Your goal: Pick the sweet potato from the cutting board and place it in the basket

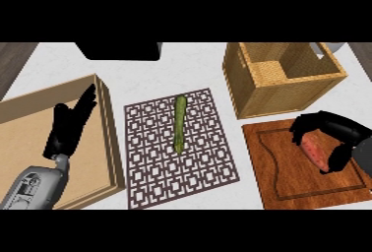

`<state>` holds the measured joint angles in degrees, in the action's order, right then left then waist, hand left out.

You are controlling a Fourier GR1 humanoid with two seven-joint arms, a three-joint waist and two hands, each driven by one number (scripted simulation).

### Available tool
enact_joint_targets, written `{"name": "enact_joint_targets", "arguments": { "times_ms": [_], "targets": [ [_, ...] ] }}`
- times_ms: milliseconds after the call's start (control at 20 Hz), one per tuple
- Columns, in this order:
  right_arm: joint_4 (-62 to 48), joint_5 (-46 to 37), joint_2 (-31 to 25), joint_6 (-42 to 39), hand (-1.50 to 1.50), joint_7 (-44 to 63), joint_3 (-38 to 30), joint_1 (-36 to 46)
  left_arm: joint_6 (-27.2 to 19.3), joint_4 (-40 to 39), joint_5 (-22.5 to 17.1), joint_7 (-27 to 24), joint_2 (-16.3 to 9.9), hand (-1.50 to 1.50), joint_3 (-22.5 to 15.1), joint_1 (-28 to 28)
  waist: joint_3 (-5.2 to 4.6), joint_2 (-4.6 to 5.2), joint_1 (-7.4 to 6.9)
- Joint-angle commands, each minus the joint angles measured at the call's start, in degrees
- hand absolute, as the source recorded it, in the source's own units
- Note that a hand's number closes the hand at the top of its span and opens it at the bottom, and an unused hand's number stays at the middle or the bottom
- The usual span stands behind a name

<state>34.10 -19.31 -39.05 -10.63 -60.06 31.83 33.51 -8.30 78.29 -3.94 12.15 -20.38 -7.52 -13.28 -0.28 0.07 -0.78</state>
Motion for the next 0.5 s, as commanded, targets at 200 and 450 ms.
{"name": "enact_joint_targets", "arguments": {
  "times_ms": [200,450],
  "targets": [
    [2.33,-5.35,13.87,8.46,1.5,28.16,1.19,7.75,0.97,-0.77,0.11,-0.55,0.95,0.0,-0.17,0.24,-0.09,-0.58,-0.95],
    [-1.59,-10.55,19.55,11.57,1.5,49.34,3.04,12.76,1.62,-0.89,0.44,-0.18,0.54,0.0,-0.6,-1.29,-0.6,-0.77,-3.25]
  ]
}}
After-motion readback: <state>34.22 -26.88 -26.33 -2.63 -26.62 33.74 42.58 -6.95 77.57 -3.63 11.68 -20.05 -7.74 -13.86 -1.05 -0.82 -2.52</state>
